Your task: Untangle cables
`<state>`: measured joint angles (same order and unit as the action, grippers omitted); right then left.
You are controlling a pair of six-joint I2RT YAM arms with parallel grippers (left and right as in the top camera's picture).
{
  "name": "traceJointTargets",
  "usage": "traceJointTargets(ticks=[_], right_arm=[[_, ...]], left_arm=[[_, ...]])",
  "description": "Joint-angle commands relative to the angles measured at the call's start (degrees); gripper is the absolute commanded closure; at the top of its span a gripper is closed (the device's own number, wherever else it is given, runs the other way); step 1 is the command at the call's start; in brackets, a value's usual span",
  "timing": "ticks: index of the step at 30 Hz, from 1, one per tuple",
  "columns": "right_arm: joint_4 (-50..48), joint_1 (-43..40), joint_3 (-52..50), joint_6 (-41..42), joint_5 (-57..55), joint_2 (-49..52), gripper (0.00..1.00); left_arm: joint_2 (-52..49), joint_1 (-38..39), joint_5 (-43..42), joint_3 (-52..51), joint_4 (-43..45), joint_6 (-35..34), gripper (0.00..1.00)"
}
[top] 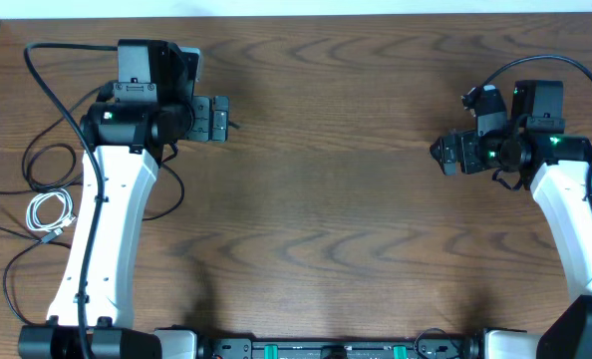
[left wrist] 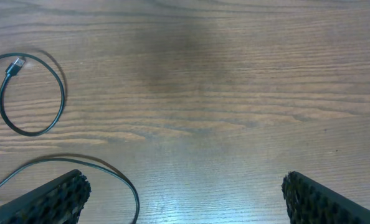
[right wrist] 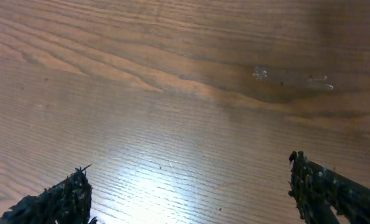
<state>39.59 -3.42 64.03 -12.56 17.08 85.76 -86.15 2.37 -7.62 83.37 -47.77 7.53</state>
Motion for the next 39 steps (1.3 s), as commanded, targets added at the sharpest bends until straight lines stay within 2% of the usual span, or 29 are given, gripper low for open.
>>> traceJointTargets(ticks=[1,28,35,39], right_arm=[[0.0,0.2,0.8,0.3,0.0,-0.8,0.01],[0.0,0.2,0.8,0.3,0.0,-0.8,0.01],[0.0,0.2,0.8,0.3,0.0,-0.8,0.01],[0.0,0.2,0.8,0.3,0.0,-0.8,0.01]], left_arm=[[0.9,0.1,-0.3,0.1,-0.2,0.4,0.00],[1.4,0.0,-0.3,0.1,-0.2,0.4,0.00],[6.7,0.0,-0.3,-0.9,-0.2,0.4,0.00],[13.5,0.0,-0.3,-6.7,1.2,0.4,0.01]])
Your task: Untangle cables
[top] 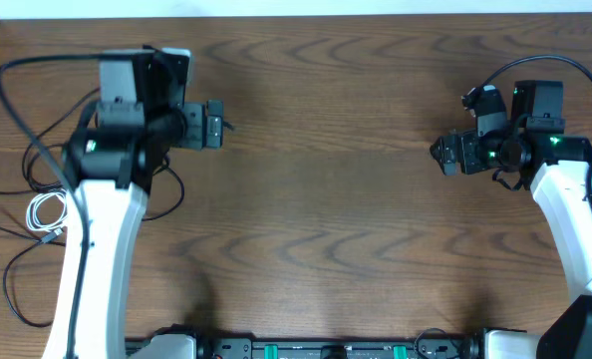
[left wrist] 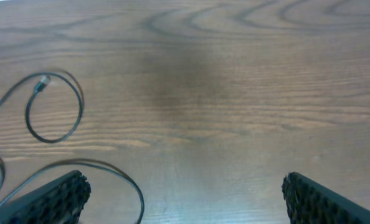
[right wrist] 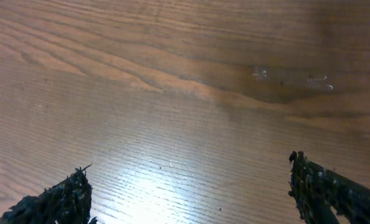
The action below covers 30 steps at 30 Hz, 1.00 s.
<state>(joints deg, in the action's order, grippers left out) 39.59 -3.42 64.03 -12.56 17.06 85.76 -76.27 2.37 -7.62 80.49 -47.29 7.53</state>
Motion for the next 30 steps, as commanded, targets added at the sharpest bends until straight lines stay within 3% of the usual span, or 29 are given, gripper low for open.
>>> traceJointTargets(ticks=[1,9,24,30], right_arm=[[0.0,0.2,0.8,0.3,0.0,-0.8,0.01],[0.0,0.2,0.8,0.3,0.0,-0.8,0.01],[0.0,0.2,0.8,0.3,0.0,-0.8,0.01],[0.0,0.2,0.8,0.3,0.0,-0.8,0.01]], left_arm=[[5.0,0.0,-0.3,-5.4,2.0,0.4,0.01],[16.8,0.0,-0.3,-20.7,16.6,0.3,0.00],[46.6,0.1,-1.0,-60.5,62.9,-0.3,0.01],[56.2,0.1,-0.9,-72.3,74.7,0.4,0.00]])
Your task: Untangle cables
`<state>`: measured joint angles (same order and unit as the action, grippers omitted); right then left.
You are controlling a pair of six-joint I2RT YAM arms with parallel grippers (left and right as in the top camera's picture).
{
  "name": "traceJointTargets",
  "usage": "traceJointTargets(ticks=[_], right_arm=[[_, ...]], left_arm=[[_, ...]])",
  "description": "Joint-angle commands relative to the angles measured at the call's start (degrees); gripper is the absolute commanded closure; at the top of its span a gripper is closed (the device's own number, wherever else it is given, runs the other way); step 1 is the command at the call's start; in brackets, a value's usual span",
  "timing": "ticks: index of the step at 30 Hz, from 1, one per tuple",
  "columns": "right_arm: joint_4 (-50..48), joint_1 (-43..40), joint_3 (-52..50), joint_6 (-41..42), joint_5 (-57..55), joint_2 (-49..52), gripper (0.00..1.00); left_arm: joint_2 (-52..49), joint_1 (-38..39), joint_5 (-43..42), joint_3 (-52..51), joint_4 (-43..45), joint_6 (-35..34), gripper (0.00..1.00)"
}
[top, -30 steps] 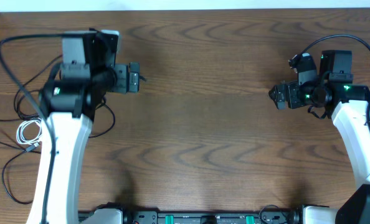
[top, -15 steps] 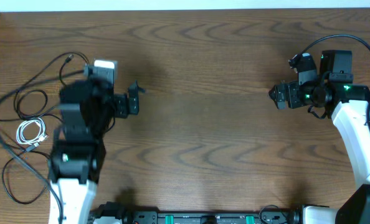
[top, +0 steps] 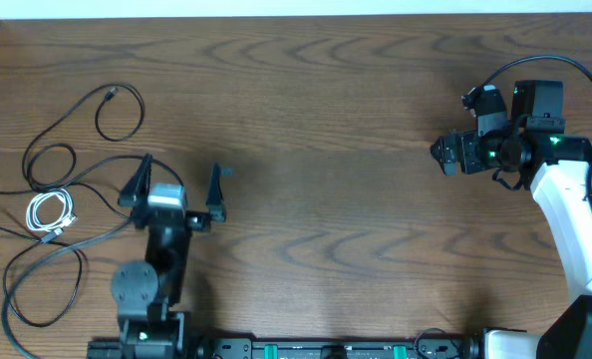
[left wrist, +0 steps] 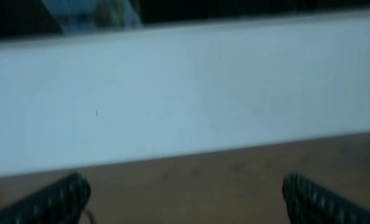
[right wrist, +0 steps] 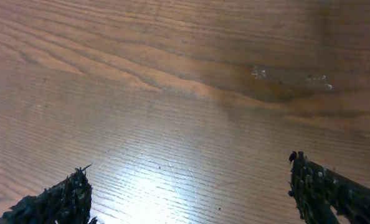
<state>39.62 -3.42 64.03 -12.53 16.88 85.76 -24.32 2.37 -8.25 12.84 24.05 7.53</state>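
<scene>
At the table's left lies a long black cable (top: pixel 111 93) in several loose loops, and a white cable (top: pixel 49 212) sits coiled in a small bundle beside them. My left gripper (top: pixel 176 178) is near the front edge, just right of the loops, open and empty. Its blurred wrist view shows the fingers (left wrist: pixel 54 199) wide apart, facing the far table edge and a white wall. At the right side my right gripper (top: pixel 439 153) hangs open over bare wood, its fingers (right wrist: pixel 51 202) apart with nothing between them.
The brown wooden table (top: pixel 326 199) runs out to a white wall at the back. The black cable runs off the left edge. The right arm's own black lead (top: pixel 565 65) arcs above its wrist.
My left arm was stretched over the back left of the table. It is now folded back at the front edge, its camera facing the wall. The cable loops it covered show fully. The right arm is unmoved.
My left gripper hung open over the back left, looking down at a small black loop and part of another. Then it was a little farther left, still open. Now it is drawn back to the front edge. The cables lie as before; the right arm stayed still.
</scene>
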Motion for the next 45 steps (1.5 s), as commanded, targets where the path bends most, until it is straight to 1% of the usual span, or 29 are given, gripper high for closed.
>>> traceJointTargets(ticks=[1,8,18,24,27,30,35,45], right_arm=[[0.0,0.2,0.8,0.2,0.2,-0.8,0.01],[0.0,0.2,0.8,0.2,0.2,-0.8,0.01],[0.0,0.2,0.8,0.2,0.2,-0.8,0.01],[0.0,0.2,0.8,0.2,0.2,-0.8,0.01],[0.0,0.2,0.8,0.2,0.2,-0.8,0.01],[0.0,0.2,0.8,0.2,0.2,-0.8,0.01],[0.0,0.2,0.8,0.2,0.2,-0.8,0.01],[0.0,0.2,0.8,0.2,0.2,-0.8,0.01]], left_arm=[[5.8,0.1,-0.1,-6.4,4.2,0.4,0.00],[12.6,0.1,-0.1,-12.7,4.8,0.6,0.00],[17.1,0.0,0.1,-12.6,-7.2,3.0,0.01],[22.1,-0.8,0.3,-12.6,-19.3,3.4,0.01],[24.3,-1.1,0.4,-12.6,-24.2,3.4,0.00],[24.2,-1.2,1.0,-12.6,-27.7,3.3,0.01],[24.2,-1.2,2.9,-12.6,-27.8,2.7,0.01],[24.1,-1.2,2.9,-12.6,-27.7,2.8,0.01]])
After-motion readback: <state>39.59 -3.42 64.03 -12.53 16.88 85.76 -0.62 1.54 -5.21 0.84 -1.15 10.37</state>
